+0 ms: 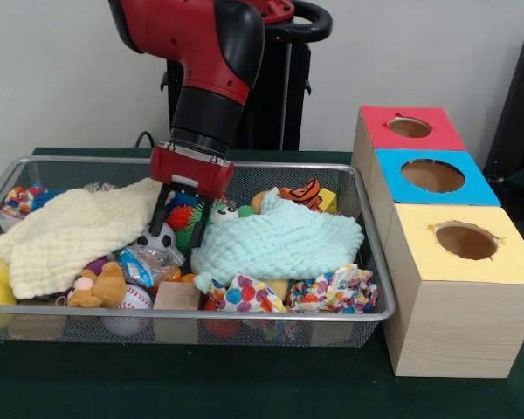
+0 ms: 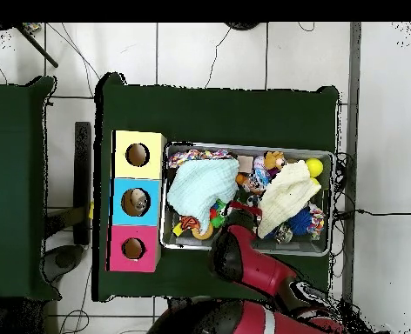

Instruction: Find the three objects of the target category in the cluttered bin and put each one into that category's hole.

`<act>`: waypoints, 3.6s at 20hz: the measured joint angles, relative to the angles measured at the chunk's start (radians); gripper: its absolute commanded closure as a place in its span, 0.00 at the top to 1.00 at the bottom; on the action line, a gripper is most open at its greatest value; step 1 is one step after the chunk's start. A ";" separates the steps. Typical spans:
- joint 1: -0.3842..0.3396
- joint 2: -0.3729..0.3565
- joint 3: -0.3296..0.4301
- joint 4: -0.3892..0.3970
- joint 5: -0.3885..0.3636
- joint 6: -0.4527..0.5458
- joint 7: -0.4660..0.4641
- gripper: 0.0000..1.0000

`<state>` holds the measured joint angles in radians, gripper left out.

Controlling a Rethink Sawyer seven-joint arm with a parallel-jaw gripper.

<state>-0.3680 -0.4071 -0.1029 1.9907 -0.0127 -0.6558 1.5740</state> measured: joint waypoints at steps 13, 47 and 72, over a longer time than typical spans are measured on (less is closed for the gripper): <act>0.001 -0.001 -0.047 0.000 0.013 0.000 0.000 1.00; -0.055 0.000 -0.031 -0.055 -0.105 0.000 0.000 1.00; -0.071 0.000 0.019 -0.056 -0.195 0.000 0.000 1.00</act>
<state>-0.4390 -0.4075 -0.0834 1.9352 -0.2079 -0.6554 1.5740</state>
